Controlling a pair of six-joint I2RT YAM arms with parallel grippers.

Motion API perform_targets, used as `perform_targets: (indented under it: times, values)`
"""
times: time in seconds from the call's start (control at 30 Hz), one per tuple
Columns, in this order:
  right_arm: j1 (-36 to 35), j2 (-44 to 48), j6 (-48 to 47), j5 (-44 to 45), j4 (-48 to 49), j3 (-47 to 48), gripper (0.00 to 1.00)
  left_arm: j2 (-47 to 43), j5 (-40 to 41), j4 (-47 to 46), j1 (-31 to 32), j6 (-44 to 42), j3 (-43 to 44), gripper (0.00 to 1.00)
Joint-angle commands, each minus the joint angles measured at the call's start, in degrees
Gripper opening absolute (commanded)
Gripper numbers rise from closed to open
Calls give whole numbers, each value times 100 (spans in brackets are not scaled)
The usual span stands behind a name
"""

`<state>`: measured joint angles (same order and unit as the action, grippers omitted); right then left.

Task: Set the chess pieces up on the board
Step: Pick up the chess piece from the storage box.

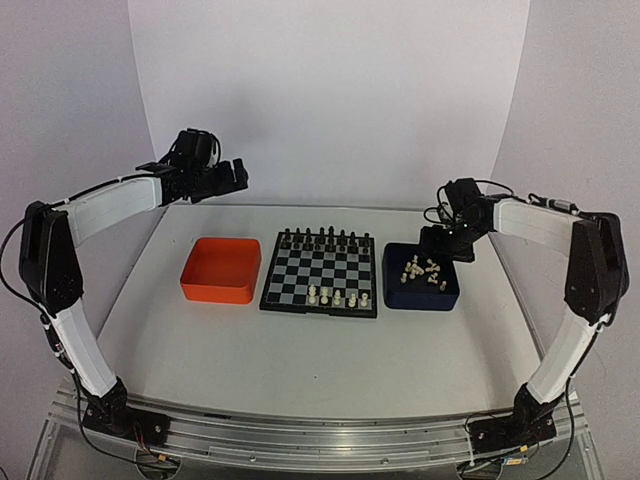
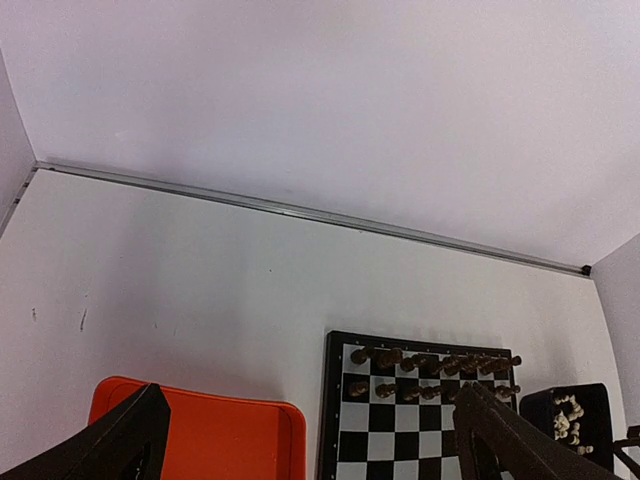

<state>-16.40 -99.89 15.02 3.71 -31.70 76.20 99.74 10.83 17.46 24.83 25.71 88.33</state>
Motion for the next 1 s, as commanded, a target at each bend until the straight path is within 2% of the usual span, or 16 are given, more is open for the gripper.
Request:
perform_targets:
  times: [0.0,0.17,0.33,0.57,0.83,0.97]
  values:
    - [31,-554,-294,52,0,600,91,179,-420,-957,-246,-162,0,100]
    - [48,-792,-553,-82,-86,917,91,217,-484,-1471,-467,-276,-93,100]
    - [52,-791,-513,-100,-198,807,90,236,-432,-1648,-496,-248,-224,100]
    - [54,-874,-179,-28,-261,799,86,234,-429,-2345,-505,-77,-535,100]
    - [50,-1169,-207,-54,-420,1162,85,333,-294,-2683,-508,-113,-537,100]
    - [52,-1307,-569,-148,-546,1335,85,390,-305,-2763,-512,-154,-510,100]
